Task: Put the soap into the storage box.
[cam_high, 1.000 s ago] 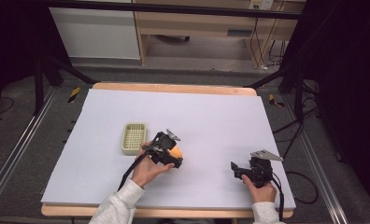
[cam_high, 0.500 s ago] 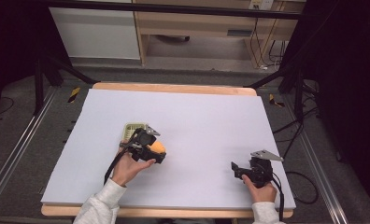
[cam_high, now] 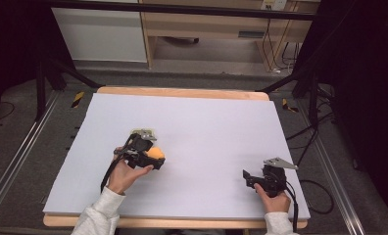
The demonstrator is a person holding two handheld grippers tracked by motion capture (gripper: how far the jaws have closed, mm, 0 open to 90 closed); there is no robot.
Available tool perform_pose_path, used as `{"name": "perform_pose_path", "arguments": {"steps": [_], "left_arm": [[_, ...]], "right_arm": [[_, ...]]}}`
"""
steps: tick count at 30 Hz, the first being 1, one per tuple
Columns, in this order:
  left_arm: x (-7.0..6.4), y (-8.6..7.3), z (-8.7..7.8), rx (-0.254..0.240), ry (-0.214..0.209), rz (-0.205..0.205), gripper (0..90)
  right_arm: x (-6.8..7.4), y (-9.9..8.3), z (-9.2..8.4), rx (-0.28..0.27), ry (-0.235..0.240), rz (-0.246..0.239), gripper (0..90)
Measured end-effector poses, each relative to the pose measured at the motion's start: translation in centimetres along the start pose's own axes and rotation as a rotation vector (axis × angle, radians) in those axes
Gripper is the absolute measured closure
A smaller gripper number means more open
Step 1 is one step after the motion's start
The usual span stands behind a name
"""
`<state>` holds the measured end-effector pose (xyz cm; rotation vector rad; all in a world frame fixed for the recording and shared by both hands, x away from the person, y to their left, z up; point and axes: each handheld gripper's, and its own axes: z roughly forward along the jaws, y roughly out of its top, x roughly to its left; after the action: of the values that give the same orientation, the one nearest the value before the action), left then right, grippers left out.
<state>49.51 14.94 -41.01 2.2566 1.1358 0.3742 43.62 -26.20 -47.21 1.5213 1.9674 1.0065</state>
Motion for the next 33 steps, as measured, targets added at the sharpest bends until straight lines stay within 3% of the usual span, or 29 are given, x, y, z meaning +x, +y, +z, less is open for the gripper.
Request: {"name": "perform_pose_path", "arguments": {"steps": [11,33], "left_arm": [[1.7,0.5,-0.7,-0.024,0.012,-0.044,26.4],[4.7,1.6,0.5,-0.016,0.078,-0.105,26.4]], "right_arm": [[0.0,0.0,0.1,0.004,0.003,0.004,13.1],[0.0,0.0,0.1,0.004,0.004,0.007,13.1]]}}
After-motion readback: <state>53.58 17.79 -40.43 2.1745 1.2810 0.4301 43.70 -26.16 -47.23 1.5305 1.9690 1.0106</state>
